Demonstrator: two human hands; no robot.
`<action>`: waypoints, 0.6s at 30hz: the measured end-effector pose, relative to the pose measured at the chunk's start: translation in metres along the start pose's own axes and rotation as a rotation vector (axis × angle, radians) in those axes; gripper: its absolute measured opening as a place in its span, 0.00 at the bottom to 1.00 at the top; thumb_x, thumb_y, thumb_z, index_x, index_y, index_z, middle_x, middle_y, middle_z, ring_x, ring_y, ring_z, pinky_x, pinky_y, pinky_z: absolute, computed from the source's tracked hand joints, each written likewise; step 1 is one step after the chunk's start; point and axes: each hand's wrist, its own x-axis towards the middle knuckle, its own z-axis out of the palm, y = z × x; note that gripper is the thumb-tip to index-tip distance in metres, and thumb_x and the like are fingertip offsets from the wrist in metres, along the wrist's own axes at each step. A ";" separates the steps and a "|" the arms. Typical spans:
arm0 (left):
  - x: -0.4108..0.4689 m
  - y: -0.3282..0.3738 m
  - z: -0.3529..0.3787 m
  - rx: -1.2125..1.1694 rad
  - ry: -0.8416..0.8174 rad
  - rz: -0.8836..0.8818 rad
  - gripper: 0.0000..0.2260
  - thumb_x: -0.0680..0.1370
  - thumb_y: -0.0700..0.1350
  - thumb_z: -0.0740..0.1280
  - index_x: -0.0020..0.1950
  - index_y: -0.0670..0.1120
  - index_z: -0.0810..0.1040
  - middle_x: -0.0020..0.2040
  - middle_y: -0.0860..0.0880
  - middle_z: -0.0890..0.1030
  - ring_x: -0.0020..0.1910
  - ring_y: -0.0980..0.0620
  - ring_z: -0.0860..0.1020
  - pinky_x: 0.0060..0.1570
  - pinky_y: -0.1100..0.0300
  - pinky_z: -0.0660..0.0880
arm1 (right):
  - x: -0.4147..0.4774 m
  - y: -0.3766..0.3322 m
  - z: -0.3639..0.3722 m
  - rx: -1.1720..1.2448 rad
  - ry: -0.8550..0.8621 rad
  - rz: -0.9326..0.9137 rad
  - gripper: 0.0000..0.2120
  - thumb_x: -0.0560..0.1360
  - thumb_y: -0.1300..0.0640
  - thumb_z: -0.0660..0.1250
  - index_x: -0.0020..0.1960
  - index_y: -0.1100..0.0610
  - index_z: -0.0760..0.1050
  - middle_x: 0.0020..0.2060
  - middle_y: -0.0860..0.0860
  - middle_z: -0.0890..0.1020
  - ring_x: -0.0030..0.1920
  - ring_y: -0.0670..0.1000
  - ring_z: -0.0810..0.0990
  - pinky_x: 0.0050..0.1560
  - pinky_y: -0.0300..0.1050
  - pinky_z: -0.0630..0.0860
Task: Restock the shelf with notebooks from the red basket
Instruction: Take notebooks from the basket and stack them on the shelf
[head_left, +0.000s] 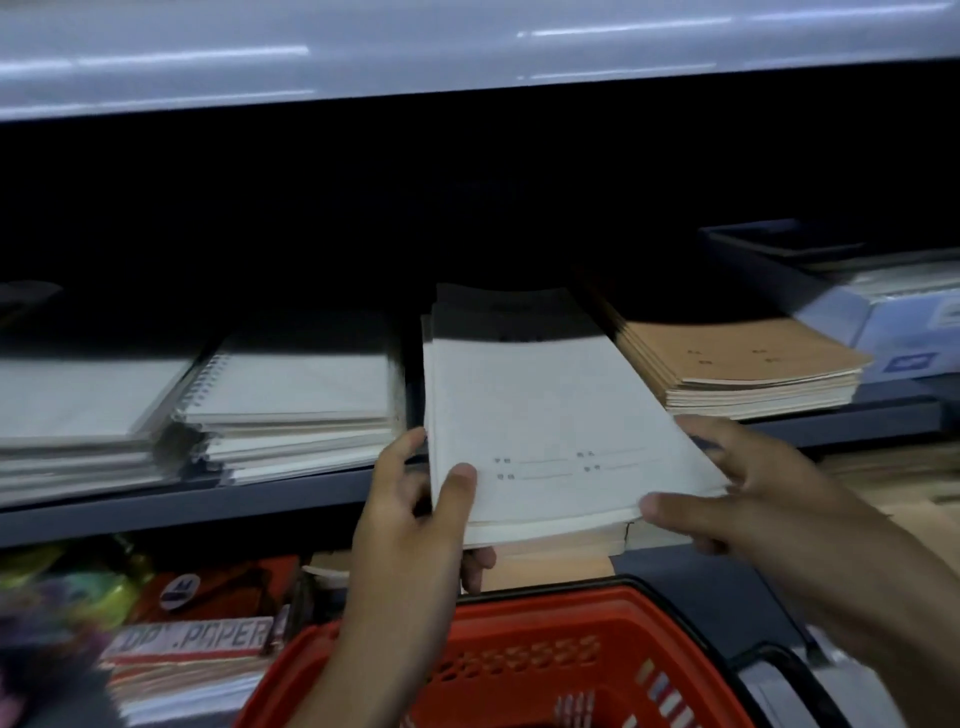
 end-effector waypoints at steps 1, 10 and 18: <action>-0.002 -0.001 -0.001 0.054 0.024 0.054 0.17 0.80 0.48 0.63 0.68 0.57 0.69 0.43 0.53 0.83 0.26 0.54 0.75 0.26 0.63 0.71 | 0.000 0.000 -0.001 0.026 0.022 -0.034 0.22 0.70 0.63 0.75 0.59 0.45 0.77 0.43 0.43 0.86 0.36 0.42 0.83 0.39 0.37 0.76; 0.033 -0.009 -0.017 0.567 0.059 0.376 0.36 0.69 0.67 0.61 0.75 0.54 0.67 0.67 0.59 0.67 0.64 0.60 0.70 0.63 0.61 0.70 | 0.018 0.033 0.052 -0.211 0.508 -0.238 0.29 0.75 0.46 0.69 0.74 0.50 0.68 0.59 0.47 0.80 0.57 0.46 0.79 0.57 0.47 0.77; 0.048 -0.028 -0.006 0.394 0.016 0.365 0.33 0.72 0.63 0.63 0.76 0.62 0.59 0.68 0.61 0.74 0.65 0.60 0.74 0.65 0.55 0.73 | 0.041 0.038 0.075 -0.243 0.567 -0.334 0.28 0.80 0.47 0.60 0.77 0.53 0.59 0.74 0.47 0.65 0.71 0.46 0.66 0.67 0.41 0.67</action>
